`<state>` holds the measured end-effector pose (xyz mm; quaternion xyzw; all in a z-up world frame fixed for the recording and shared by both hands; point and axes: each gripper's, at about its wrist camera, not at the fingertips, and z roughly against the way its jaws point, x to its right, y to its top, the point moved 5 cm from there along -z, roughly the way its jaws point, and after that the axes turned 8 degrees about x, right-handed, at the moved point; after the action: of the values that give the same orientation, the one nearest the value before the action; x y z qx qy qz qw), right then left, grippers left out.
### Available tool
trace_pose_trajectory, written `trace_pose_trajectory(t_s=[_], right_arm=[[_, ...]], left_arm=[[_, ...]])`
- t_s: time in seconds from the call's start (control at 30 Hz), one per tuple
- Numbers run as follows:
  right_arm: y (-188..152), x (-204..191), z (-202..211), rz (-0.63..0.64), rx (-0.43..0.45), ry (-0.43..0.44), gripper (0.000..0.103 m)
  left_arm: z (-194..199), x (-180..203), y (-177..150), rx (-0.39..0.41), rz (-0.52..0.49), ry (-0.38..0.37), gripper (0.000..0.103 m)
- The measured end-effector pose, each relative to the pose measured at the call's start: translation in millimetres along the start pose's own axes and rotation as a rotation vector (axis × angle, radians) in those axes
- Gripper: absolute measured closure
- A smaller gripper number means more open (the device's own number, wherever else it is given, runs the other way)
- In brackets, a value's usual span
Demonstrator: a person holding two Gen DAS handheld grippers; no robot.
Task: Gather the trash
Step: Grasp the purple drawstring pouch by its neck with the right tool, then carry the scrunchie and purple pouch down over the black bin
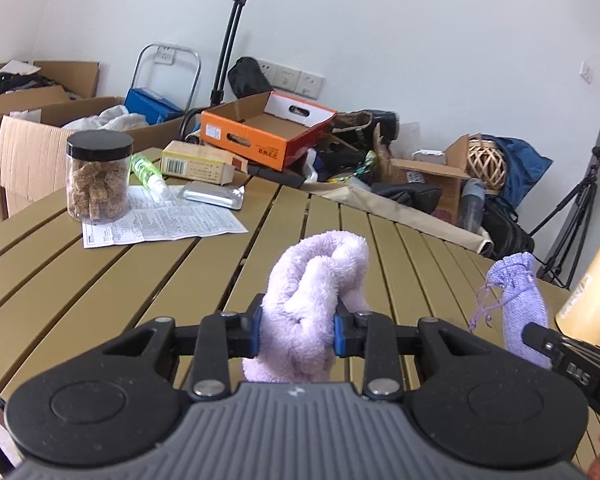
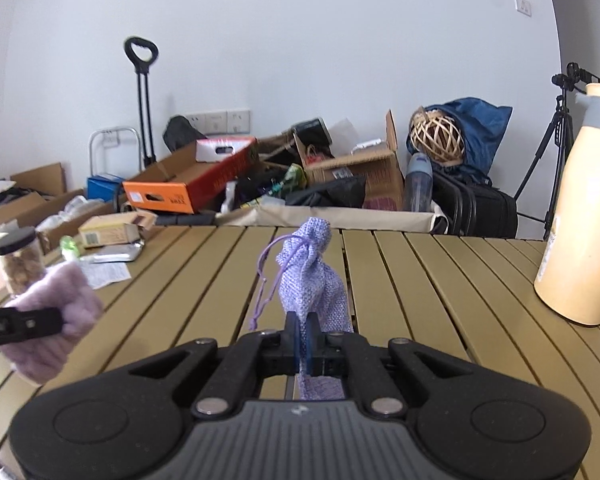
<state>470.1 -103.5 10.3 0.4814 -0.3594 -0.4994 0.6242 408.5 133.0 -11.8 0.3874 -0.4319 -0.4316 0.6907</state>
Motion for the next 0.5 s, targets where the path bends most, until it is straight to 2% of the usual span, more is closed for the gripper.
trace_pose_trajectory(t_s=[0.3, 0.5], right_arm=[[-10, 12, 86, -0.004, 0.044, 0.036, 0.101], [-20, 14, 130, 0.011, 0.041, 0.067, 0.101]], left_arm=[[46, 9, -5, 0.074, -0.023, -0.032, 0.071], [86, 18, -30, 0.064, -0.027, -0.08, 0.071]])
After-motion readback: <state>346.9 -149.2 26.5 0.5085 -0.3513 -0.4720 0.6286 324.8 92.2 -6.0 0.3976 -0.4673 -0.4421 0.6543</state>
